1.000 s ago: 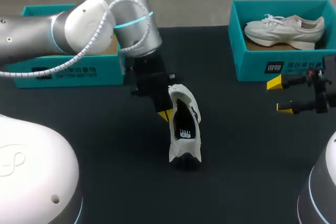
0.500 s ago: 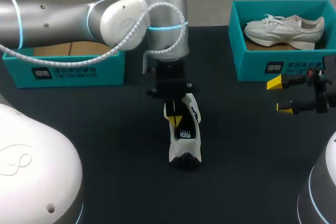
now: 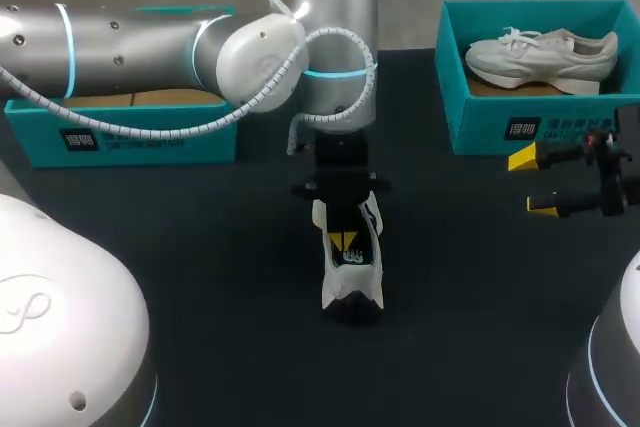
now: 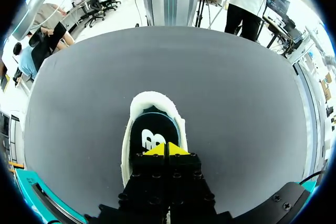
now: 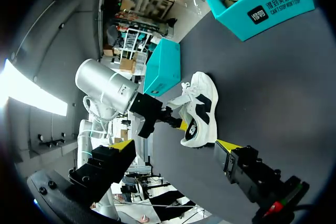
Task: Take the shoe out of the shoebox, open the shoe tongue, remove and reinsert the insole, then place the shoe into the shoebox
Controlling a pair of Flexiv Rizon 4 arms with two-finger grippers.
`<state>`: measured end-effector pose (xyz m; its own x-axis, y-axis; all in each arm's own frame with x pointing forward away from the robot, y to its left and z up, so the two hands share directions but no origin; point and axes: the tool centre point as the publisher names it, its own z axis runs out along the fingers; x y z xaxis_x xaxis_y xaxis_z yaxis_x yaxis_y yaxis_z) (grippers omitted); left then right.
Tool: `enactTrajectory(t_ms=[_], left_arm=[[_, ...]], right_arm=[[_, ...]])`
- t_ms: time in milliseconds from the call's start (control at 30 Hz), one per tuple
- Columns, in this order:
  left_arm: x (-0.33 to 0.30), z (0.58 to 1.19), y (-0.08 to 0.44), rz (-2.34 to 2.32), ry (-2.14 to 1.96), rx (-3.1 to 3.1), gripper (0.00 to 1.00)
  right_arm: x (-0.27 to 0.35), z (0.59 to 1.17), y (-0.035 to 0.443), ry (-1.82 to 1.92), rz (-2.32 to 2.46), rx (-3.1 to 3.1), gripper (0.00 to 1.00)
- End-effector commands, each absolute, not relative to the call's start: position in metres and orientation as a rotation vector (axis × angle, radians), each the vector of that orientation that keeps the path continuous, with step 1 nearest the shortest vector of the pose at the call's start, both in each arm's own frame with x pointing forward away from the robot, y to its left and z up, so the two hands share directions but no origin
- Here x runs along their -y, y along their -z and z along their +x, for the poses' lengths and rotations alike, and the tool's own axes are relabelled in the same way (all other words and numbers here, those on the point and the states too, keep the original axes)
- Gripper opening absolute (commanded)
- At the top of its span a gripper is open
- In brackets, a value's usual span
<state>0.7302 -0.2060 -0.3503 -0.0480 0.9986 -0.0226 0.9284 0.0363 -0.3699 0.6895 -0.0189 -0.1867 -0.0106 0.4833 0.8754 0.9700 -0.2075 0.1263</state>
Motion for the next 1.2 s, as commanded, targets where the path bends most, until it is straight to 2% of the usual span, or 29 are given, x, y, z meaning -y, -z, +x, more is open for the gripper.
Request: enactTrajectory(t_ms=[33,433,767,1200], left_arm=[[0.202,0.721,0.358,-1.987,-0.439,2.102,0.00],[0.213,0.713,0.371,-1.987,-0.421,2.130,0.00],[0.212,0.712,0.350,-2.084,-0.385,2.150,0.00],[0.221,0.713,0.383,-2.122,-0.336,2.177,0.00]], right_arm=[[0.018,0.688,0.187,1.163,-1.732,1.509,1.00],[0.018,0.688,0.187,1.163,-1.732,1.509,1.00],[0.018,0.688,0.187,1.163,-1.732,1.509,1.00],[0.018,0.688,0.187,1.163,-1.732,1.509,1.00]])
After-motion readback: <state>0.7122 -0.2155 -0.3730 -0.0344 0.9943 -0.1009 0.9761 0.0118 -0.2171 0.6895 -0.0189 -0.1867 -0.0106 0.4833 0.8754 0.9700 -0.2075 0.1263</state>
